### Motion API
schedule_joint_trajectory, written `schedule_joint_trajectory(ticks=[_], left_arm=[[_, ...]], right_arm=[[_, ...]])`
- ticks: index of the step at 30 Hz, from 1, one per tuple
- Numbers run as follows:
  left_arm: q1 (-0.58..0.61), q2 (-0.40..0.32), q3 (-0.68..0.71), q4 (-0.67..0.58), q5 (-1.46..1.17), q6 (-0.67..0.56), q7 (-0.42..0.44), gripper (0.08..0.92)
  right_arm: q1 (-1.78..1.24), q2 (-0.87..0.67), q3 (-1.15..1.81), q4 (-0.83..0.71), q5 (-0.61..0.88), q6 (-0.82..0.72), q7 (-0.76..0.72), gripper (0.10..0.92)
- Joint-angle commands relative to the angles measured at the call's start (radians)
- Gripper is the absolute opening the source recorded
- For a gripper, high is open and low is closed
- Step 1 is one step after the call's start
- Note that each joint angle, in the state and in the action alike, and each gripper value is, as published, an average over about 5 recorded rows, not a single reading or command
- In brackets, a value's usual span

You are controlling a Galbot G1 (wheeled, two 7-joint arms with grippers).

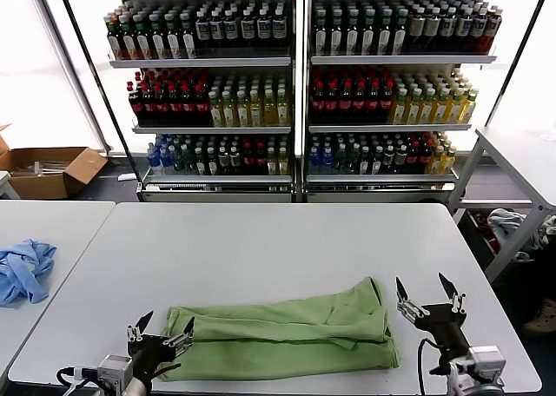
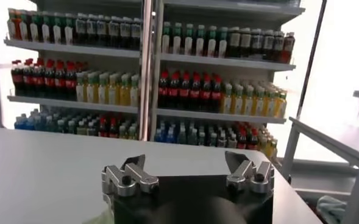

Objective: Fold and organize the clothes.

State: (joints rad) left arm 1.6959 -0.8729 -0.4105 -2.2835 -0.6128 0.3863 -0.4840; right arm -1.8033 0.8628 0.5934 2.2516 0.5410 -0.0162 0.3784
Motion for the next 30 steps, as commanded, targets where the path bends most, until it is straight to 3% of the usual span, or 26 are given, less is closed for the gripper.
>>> schedule_joint_trajectory(ticks=[1,9,22,30], left_arm=[[0.005,-0.108,0.011,0.056,-0.061,-0.12,-0.011,0.823],[-0.044,-0.171,0.034,0.166,-0.059,-0.181,-0.02,0.823],[-0.034,-0.198,0.072,0.247,-0.017,-0.254,-0.003,0.814],[-0.031,-0.229,0.161,0.283,0.102,-0.351,-0.007,0.615]], right_arm=[[-0.197,0.042,0.097,-0.029,-0.019,0.257,-0.07,0.823],[-0.21,0.059,0.105,-0.039,-0.025,0.272,-0.074,0.823],[-0.163,0.055,0.098,-0.07,0.005,0.277,-0.075,0.823],[-0.147,0.063,0.09,-0.061,-0.005,0.262,-0.068,0.823]])
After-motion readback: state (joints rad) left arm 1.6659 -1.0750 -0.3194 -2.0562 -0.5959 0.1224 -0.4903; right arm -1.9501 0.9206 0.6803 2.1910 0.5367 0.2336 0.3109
